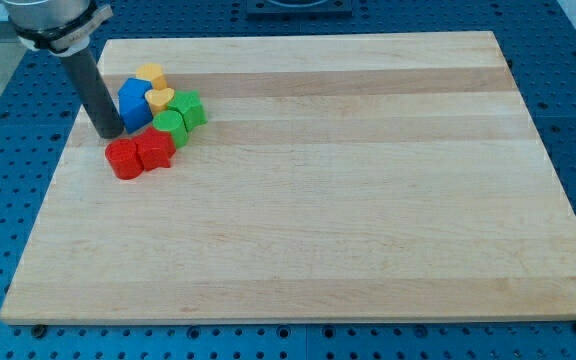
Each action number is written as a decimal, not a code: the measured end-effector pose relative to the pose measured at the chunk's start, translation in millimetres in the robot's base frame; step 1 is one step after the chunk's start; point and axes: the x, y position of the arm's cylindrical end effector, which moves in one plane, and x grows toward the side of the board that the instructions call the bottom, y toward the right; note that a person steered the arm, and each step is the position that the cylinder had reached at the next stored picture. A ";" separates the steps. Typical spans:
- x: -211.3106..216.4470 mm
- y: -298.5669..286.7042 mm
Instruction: Push the red circle along with the red star to the right
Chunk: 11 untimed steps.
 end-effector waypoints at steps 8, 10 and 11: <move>64.2 -8.3; 62.8 21.7; 56.3 43.3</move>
